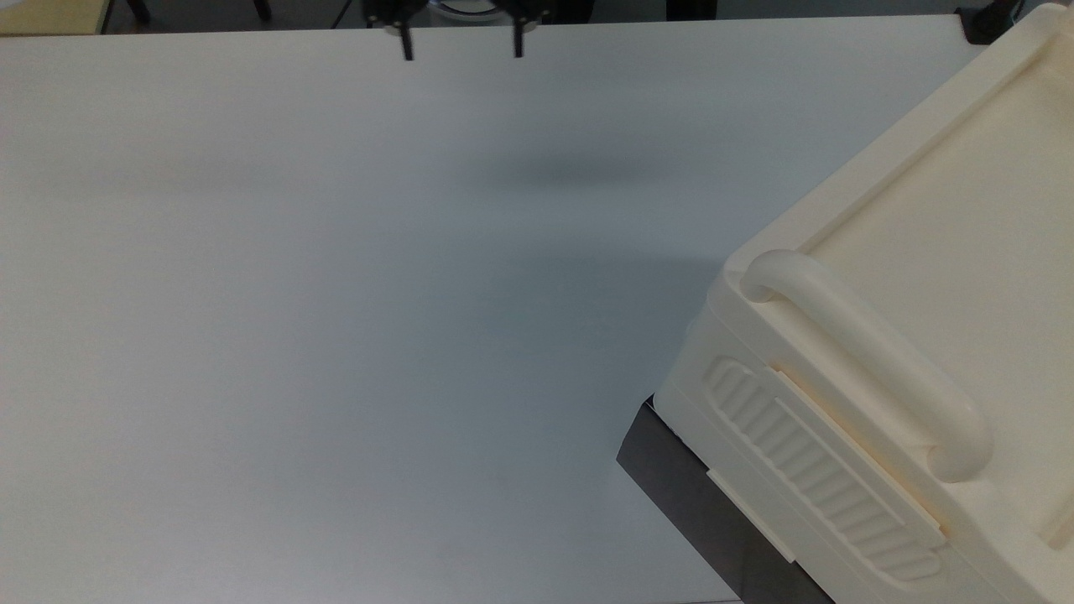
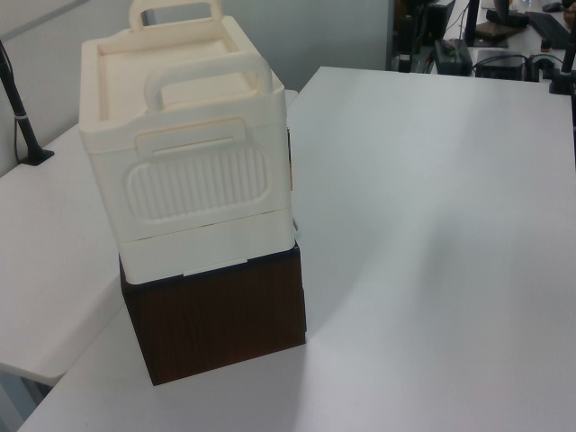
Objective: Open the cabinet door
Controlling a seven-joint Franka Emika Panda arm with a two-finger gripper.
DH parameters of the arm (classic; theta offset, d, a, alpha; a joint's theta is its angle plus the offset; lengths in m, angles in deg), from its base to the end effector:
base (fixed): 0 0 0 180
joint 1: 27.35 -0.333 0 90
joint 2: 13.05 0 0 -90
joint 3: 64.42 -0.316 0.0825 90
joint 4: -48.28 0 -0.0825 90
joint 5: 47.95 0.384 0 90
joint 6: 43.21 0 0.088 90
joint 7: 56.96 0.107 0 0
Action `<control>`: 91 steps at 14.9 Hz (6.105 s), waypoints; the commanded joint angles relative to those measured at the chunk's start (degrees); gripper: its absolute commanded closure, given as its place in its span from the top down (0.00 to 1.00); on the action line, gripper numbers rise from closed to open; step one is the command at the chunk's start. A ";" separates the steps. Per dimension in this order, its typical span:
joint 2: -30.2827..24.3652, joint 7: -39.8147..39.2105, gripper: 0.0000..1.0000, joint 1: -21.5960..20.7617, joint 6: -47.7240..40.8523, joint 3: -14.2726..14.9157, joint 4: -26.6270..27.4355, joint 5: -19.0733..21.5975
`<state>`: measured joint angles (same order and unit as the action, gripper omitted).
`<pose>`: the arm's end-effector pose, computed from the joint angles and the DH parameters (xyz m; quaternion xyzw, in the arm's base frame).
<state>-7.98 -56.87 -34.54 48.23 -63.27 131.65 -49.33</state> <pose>0.5821 0.0596 0.6312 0.9982 0.0519 0.0268 0.0115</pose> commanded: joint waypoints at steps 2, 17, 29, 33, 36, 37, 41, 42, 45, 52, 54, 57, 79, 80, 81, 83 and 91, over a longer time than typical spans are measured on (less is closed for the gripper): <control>-0.86 -0.36 1.00 -7.55 3.73 0.25 0.39 0.94; 7.49 2.90 1.00 -24.18 37.22 0.07 0.39 0.51; 9.96 0.79 0.63 -26.11 39.43 -0.63 -0.84 -0.11; 10.57 0.79 0.49 -26.46 41.61 -0.72 -0.84 -0.11; 11.18 0.79 0.45 -26.46 44.25 -0.72 -0.84 -0.20; 11.19 0.79 0.41 -26.46 44.26 -0.72 -0.84 -0.72; 11.01 0.70 0.18 -26.38 44.00 -0.72 -0.84 -1.69; 10.75 0.70 0.16 -26.29 43.56 -0.72 -0.75 -1.78; 9.61 0.79 0.14 -25.94 39.10 -0.72 -0.31 -1.78; 3.55 0.87 0.55 -23.57 18.45 -0.10 -0.22 -0.82; 1.88 0.79 0.77 -21.64 13.52 -0.01 -0.31 -0.81; -0.85 0.79 1.00 -19.44 9.11 0.34 -0.84 -0.90; 2.49 0.70 1.00 -19.26 16.58 -5.82 -2.77 0.07; 2.40 0.70 1.00 -18.73 16.23 -5.55 -2.77 -0.11; 2.40 0.70 1.00 -18.56 15.96 -4.94 -2.69 -0.11; 2.13 0.70 1.00 -18.64 15.35 -1.26 -2.69 -0.11; 1.69 1.40 1.00 -11.97 7.62 1.74 -1.89 -0.20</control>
<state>-5.17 -55.52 -48.96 59.18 -61.75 128.87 -49.59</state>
